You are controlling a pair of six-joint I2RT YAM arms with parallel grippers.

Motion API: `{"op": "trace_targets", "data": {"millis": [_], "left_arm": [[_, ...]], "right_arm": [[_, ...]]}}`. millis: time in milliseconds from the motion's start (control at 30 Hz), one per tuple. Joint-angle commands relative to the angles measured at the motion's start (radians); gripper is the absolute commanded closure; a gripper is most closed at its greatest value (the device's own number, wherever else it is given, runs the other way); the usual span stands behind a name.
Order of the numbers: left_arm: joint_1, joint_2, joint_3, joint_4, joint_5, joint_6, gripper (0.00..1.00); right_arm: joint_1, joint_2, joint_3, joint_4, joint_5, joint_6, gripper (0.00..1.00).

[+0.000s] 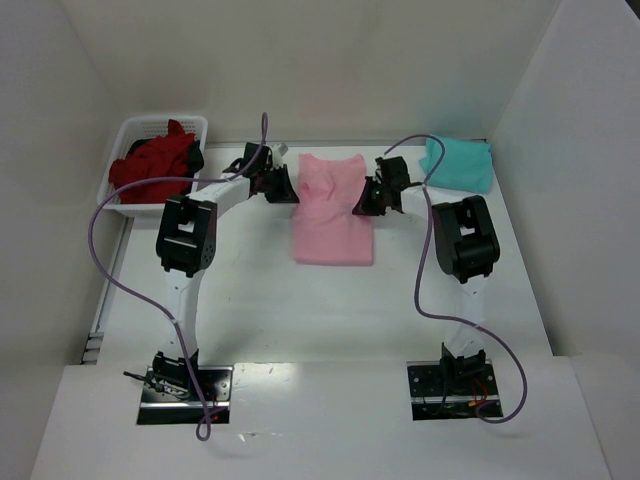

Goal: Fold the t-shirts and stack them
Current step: Fold the folded rectangular tshirt in 1/3 of the way, then grab one side of the 2/3 rectangular tshirt with both arms

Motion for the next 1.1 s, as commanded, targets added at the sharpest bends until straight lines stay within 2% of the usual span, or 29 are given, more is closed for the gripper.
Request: {"op": "trace_targets", "data": {"millis": [0, 233, 333, 400, 500, 567, 633, 733, 767, 833, 1067], "left_arm": [[-0.003, 0.006, 0.040, 0.022, -0.004, 0.018, 0.91], [-0.003, -0.074, 0.040, -0.001, -0.040, 0.062, 0.81], [-0.003, -0.131, 0.025, -0.030, -0.044, 0.082, 0.75], [-0.003, -0.208, -0.026, -0.035, -0.044, 0.087, 0.60], [-0.003, -0.328, -0.124, -0.044, -0.044, 0.098, 0.33], [-0.003, -0.410, -0.199, -0.044, -0.044, 0.093, 0.25], [-0.003, -0.463, -0.266, -0.059, -0.038, 0.082, 0.11], [-0.022, -0.532, -0.362, -0.071, -0.031, 0.056, 0.02], [-0.039, -0.554, -0.398, -0.078, -0.031, 0.052, 0.01], [-0.056, -0.565, -0.453, -0.101, -0.026, 0.026, 0.01], [-0.139, -0.561, -0.578, -0.175, 0.014, -0.026, 0.01]], "right_arm": [[-0.029, 0.000, 0.065, 0.032, 0.035, -0.019, 1.00], [-0.075, -0.032, 0.134, 0.033, 0.046, -0.029, 1.00], [-0.080, -0.090, 0.159, 0.001, 0.046, -0.044, 0.97], [-0.080, -0.148, 0.135, -0.010, 0.046, -0.050, 0.88], [-0.080, -0.270, 0.048, -0.014, 0.055, -0.050, 0.58], [-0.080, -0.345, -0.026, -0.014, 0.055, -0.039, 0.40], [-0.080, -0.419, -0.105, -0.019, 0.055, -0.030, 0.29], [-0.080, -0.518, -0.227, -0.033, 0.041, -0.018, 0.14], [-0.080, -0.537, -0.264, -0.043, 0.035, -0.013, 0.12], [-0.076, -0.587, -0.322, -0.080, 0.041, 0.007, 0.00], [0.027, -0.648, -0.434, -0.214, 0.130, 0.002, 0.00]]}}
